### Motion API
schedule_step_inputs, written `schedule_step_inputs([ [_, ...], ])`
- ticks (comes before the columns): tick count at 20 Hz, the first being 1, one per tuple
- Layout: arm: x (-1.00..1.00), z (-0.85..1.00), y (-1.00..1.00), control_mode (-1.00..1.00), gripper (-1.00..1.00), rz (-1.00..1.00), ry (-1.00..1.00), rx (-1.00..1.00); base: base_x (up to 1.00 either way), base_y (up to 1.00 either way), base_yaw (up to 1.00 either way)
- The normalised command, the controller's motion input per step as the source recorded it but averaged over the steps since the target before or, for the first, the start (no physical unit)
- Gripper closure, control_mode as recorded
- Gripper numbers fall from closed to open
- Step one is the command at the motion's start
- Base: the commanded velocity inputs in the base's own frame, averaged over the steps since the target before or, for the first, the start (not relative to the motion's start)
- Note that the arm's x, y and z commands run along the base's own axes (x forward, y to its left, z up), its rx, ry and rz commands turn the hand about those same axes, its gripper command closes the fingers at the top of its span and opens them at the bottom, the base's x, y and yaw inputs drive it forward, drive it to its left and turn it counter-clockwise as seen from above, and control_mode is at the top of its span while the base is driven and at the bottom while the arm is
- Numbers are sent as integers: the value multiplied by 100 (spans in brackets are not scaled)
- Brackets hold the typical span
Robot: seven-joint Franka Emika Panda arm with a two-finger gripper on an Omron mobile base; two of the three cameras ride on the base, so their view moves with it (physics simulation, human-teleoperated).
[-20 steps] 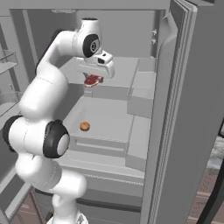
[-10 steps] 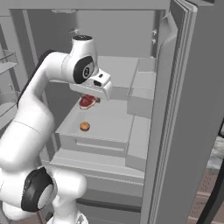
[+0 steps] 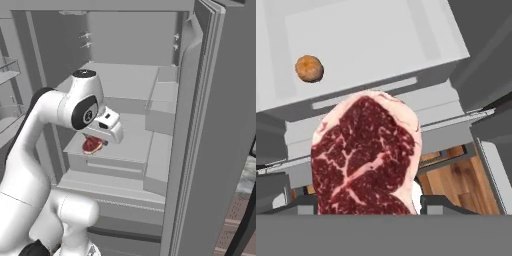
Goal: Open the fridge, remove the tangerine, cucumber, and steak, and place them on any counter.
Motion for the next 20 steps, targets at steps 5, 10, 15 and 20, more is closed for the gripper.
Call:
schedule_step_inputs([
  [5, -15, -13, 0, 100, 100, 0, 1, 0, -14, 0, 0],
  [10, 0, 0, 0, 100, 100, 0, 0, 0, -100, -14, 0],
  [15, 0, 0, 0, 100, 100, 0, 0, 0, -100, -21, 0],
  [20, 0, 0, 0, 100, 100, 0, 0, 0, -100, -34, 0],
])
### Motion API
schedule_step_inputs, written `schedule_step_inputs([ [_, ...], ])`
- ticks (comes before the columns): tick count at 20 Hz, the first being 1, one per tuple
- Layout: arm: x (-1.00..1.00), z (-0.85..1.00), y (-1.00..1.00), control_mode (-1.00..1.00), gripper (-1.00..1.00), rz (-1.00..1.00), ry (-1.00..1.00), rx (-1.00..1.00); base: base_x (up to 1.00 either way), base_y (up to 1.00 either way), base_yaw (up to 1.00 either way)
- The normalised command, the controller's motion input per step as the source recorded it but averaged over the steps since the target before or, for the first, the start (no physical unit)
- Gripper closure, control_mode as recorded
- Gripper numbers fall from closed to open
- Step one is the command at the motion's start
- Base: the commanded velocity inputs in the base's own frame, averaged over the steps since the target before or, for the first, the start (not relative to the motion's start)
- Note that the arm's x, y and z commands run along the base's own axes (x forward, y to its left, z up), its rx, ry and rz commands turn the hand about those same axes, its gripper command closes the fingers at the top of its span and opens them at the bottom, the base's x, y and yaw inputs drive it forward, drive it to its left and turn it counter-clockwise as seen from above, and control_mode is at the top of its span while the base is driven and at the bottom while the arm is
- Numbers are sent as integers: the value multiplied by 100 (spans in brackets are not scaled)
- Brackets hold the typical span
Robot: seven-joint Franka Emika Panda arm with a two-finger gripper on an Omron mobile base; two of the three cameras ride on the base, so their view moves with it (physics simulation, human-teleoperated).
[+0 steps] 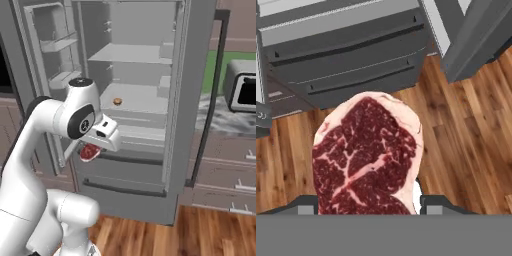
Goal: Open the fridge, remove the tangerine, cucumber, and steak, and place them on any counter.
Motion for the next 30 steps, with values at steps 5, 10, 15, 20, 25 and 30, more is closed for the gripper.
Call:
schedule_step_inputs([
  [5, 0, 0, 0, 100, 100, 0, 0, 0, -26, -89, 0],
  [10, 0, 0, 0, 100, 100, 0, 0, 0, 22, -100, 0],
  [15, 0, 0, 0, 100, 100, 0, 0, 0, 42, -100, 0],
  [20, 0, 0, 0, 100, 100, 0, 0, 0, 53, -100, 0],
  [25, 0, 0, 0, 100, 100, 0, 0, 0, 98, -63, 0],
  [30, 0, 0, 0, 100, 100, 0, 0, 0, 100, -15, 1],
])
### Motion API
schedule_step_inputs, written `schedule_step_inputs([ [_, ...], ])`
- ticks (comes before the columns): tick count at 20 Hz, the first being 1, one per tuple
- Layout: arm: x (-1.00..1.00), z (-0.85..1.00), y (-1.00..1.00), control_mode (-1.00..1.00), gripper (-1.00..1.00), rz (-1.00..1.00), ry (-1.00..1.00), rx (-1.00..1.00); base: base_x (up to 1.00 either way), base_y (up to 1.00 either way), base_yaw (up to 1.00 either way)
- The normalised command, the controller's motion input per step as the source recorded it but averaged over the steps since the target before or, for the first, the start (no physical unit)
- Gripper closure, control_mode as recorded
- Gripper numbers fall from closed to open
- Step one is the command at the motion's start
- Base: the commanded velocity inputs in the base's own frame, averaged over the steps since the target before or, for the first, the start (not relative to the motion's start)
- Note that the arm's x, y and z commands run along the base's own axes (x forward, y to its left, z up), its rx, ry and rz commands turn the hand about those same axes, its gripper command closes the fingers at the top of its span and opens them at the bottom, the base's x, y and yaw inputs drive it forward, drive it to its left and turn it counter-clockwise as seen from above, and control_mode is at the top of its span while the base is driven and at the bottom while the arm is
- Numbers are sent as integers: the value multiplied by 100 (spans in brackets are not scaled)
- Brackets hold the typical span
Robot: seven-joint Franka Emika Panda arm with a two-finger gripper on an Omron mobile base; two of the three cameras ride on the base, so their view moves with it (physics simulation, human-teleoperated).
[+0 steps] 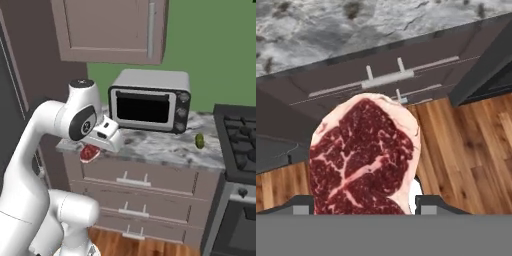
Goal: Open the fridge, remove the tangerine, cucumber, and steak, and place them on any counter.
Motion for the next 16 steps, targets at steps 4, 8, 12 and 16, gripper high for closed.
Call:
schedule_step_inputs([
  [4, 0, 0, 0, 100, 100, 0, 0, 0, 100, 0, 1],
  [8, 0, 0, 0, -100, 100, 1, 0, 0, 29, -3, 1],
  [12, 0, -19, 5, -100, 100, 12, -1, 0, 0, 0, 0],
  [16, 0, -54, 54, -100, 100, 29, 0, 0, 0, 0, 0],
])
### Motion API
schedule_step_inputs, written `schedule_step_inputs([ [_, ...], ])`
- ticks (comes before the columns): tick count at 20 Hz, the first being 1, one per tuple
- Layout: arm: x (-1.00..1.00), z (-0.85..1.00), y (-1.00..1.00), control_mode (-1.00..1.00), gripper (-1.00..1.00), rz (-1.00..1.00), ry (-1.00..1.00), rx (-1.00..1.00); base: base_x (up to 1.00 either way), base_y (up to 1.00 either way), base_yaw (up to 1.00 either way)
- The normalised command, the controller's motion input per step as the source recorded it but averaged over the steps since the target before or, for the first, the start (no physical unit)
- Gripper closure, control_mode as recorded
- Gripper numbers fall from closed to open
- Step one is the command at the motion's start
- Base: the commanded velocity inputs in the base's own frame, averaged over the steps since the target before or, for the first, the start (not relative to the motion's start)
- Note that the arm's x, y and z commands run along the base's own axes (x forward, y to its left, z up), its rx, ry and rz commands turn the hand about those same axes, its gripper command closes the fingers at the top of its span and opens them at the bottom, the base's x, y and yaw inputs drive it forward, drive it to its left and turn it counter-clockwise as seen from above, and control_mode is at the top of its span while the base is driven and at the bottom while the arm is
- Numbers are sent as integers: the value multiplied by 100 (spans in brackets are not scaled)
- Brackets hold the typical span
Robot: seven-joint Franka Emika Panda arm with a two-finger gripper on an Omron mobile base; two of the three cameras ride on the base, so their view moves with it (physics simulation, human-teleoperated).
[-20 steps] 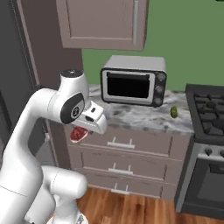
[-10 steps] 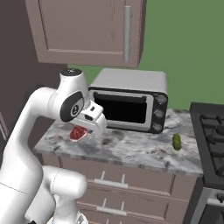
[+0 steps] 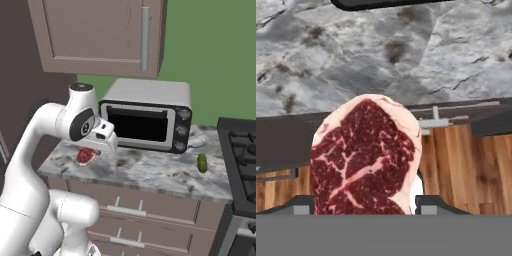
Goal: Open the fridge, remove the tangerine, cucumber, and steak, and place them on any counter.
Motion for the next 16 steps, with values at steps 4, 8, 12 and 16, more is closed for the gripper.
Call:
schedule_step_inputs([
  [4, 6, -66, 92, -100, 100, 27, 1, 0, 0, 0, 0],
  [8, 65, -62, 100, -100, 100, 18, 8, 0, 0, 0, 0],
  [12, 100, -45, 74, -100, 100, 14, 8, 0, 0, 0, 0],
  [16, 100, -19, 39, -100, 100, 8, 4, 0, 0, 0, 0],
])
